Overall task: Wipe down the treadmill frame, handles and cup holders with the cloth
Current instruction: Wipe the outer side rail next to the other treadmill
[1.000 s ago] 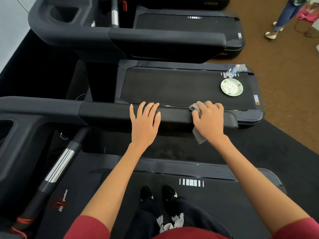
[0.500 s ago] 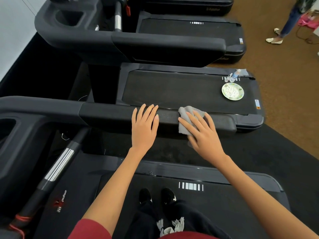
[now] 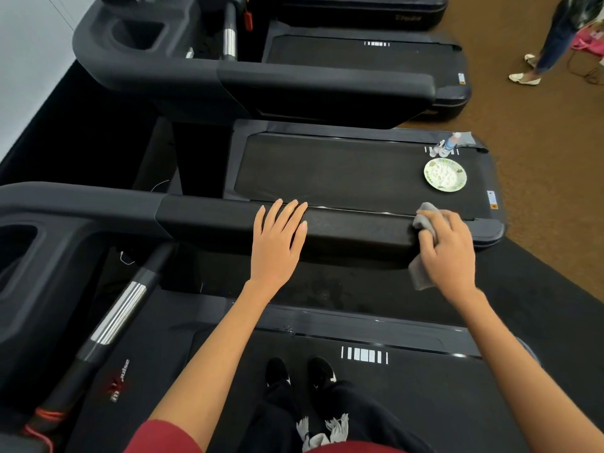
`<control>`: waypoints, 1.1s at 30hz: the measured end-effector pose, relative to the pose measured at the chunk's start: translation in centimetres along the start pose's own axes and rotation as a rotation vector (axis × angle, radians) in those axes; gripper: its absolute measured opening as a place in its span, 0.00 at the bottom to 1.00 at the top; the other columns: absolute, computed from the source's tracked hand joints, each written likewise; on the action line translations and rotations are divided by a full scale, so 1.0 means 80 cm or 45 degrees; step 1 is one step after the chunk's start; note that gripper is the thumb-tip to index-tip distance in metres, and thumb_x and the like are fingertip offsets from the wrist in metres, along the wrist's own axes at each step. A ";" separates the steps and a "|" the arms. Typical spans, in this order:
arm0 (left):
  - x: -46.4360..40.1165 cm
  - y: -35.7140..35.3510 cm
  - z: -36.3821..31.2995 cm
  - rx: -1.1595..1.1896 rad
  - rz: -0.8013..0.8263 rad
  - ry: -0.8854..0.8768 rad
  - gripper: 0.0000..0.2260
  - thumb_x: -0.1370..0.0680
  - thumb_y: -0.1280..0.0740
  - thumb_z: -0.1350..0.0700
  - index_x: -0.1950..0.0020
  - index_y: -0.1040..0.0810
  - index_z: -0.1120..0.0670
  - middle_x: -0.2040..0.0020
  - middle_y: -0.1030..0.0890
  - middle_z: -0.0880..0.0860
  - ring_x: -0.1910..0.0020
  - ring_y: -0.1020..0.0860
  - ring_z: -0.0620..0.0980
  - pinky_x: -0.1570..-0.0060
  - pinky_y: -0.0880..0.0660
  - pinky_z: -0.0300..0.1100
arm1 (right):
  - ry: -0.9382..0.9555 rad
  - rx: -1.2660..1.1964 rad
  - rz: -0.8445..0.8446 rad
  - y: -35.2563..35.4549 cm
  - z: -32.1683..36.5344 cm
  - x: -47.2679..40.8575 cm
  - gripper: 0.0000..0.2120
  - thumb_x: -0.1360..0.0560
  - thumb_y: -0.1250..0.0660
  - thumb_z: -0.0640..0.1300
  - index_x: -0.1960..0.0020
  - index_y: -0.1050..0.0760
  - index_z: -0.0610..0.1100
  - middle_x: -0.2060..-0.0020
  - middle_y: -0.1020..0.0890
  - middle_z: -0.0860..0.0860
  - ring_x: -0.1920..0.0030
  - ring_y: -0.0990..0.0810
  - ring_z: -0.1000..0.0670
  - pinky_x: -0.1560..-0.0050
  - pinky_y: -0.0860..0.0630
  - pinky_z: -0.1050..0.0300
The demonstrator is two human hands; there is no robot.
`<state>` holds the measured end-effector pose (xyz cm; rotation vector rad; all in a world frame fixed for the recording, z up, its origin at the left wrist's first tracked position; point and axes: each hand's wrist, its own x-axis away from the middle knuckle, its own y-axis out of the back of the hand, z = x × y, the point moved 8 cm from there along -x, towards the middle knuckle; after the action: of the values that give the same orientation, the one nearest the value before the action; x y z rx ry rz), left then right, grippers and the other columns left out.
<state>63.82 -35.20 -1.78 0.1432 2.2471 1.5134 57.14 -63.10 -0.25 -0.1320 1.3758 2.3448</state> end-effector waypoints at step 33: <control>-0.017 0.041 0.094 0.225 -0.066 0.224 0.19 0.20 0.49 0.63 0.29 0.34 0.61 0.46 0.22 0.55 0.43 0.25 0.49 0.26 0.51 0.42 | 0.415 0.214 0.230 -0.170 0.272 -0.013 0.18 0.24 0.50 0.46 0.51 0.23 0.39 0.62 0.24 0.44 0.67 0.29 0.45 0.63 0.31 0.51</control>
<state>67.56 -27.81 -0.84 0.0034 2.5022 1.3460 66.23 -39.13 0.02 -0.3676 1.8009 2.4173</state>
